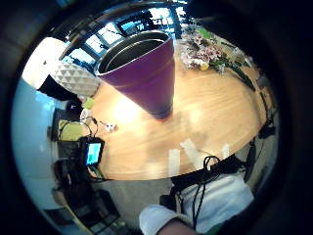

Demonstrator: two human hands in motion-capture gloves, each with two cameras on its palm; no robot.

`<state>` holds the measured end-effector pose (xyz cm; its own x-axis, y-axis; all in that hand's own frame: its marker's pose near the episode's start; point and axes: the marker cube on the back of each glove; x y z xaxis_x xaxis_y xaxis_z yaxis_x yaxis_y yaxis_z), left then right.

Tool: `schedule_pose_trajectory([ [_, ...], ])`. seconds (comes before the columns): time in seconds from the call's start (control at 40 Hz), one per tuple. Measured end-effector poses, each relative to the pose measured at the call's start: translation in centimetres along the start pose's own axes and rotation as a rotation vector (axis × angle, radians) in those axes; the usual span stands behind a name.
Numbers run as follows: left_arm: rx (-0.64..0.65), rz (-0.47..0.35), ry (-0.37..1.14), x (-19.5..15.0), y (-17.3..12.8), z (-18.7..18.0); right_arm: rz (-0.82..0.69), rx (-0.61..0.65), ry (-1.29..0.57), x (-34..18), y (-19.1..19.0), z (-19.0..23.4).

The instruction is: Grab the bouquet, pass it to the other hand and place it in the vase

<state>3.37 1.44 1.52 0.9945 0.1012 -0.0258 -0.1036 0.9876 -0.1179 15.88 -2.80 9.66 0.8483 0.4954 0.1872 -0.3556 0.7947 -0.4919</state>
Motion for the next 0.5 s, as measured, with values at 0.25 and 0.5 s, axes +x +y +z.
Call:
schedule_pose_trajectory([
  [0.25, -0.004, -0.003, -0.006, -0.1, 0.3, 0.1, 0.158, -0.151, 0.003, 0.3, 1.6, 4.9],
  [0.5, -0.024, -0.018, 0.000, 0.2, 0.4, -0.1, 0.096, -0.119, 0.078, 0.3, -0.9, 8.7],
])
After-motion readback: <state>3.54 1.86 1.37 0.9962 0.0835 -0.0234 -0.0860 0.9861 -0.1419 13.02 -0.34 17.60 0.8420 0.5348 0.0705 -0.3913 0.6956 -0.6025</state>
